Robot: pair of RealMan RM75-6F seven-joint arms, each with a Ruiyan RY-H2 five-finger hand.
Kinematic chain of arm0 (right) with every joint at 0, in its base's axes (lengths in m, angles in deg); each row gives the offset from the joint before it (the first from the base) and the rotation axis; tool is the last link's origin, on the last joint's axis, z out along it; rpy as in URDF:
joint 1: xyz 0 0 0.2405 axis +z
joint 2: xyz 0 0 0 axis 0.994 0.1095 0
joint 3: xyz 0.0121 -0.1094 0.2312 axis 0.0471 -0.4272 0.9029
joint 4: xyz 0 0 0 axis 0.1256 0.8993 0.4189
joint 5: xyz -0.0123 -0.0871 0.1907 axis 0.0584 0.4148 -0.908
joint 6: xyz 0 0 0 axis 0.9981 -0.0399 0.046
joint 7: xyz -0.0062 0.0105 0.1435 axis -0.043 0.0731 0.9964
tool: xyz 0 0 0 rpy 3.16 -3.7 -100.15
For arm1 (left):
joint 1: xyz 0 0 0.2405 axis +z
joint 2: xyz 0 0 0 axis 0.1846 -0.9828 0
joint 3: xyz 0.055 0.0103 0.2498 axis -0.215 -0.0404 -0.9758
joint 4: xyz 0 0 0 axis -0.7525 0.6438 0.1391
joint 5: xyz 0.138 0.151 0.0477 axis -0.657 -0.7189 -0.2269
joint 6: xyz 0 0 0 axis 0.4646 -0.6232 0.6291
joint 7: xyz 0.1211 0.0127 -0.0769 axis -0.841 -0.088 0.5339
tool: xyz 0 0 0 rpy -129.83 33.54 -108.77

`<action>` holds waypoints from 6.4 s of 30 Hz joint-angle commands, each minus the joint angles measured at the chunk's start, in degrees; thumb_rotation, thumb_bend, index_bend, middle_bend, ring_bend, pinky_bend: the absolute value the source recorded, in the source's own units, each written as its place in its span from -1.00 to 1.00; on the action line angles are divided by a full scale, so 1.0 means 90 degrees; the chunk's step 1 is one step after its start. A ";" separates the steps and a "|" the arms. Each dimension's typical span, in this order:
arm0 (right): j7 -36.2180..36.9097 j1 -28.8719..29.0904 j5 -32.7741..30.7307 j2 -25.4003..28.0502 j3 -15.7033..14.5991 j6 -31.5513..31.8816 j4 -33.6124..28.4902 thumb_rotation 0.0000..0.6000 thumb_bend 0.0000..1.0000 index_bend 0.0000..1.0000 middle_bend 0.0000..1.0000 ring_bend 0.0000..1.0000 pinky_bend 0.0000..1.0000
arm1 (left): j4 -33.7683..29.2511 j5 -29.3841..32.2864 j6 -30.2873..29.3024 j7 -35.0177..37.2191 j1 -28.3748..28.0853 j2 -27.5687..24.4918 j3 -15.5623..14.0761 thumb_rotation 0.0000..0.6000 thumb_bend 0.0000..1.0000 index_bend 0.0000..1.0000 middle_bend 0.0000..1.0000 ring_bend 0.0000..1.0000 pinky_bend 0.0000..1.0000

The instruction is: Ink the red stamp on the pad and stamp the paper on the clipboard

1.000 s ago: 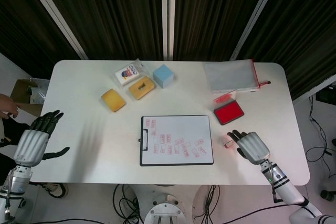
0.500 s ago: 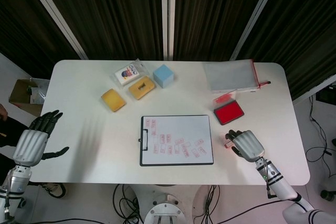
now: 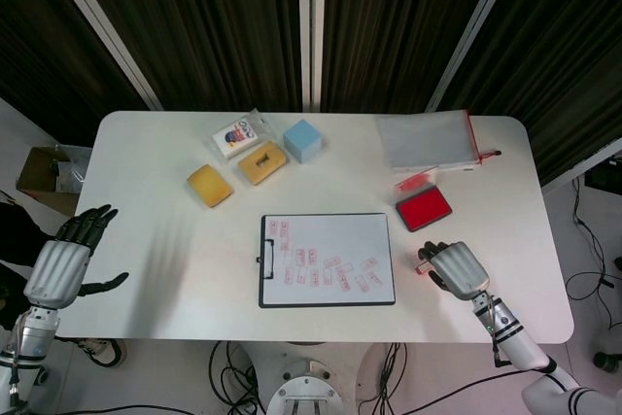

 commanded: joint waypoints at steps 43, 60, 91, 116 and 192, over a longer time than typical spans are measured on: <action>0.0260 0.0631 -0.0808 0.0270 0.0754 -0.0414 -0.0243 1.00 -0.27 0.27 0.14 0.29 0.65 | 0.0104 0.0020 -0.0027 0.0144 0.0021 -0.0020 -0.0025 0.59 -0.75 -0.84 -0.87 -0.81 -0.63; 0.0552 0.1586 -0.1635 -0.0360 0.1118 -0.2135 0.1353 1.00 -0.24 0.33 0.16 0.30 0.65 | 0.0128 0.0054 0.0079 0.0122 -0.0057 0.0001 0.0004 0.63 -0.75 -0.84 -0.87 -0.81 -0.63; 0.1407 0.1799 -0.1553 -0.0937 0.0768 -0.2440 0.2433 1.00 -0.23 0.49 0.23 0.32 0.65 | 0.0107 0.0134 0.0220 0.0022 -0.0112 0.0043 -0.0017 0.63 -0.75 -0.84 -0.87 -0.81 -0.63; 0.1560 0.1747 -0.1347 -0.0262 0.0833 -0.1509 0.1287 1.00 -0.22 0.52 0.27 0.32 0.65 | 0.0065 0.0108 0.0175 0.0036 -0.0107 0.0026 -0.0022 0.63 -0.75 -0.84 -0.87 -0.81 -0.63; -0.1862 0.1791 -0.1733 -0.0971 0.0701 -0.1863 -0.1405 1.00 -0.20 0.67 0.36 0.34 0.65 | 0.0772 0.0185 -0.0067 0.0872 0.0159 0.0082 -0.0037 0.64 -0.75 -0.84 -0.87 -0.81 -0.63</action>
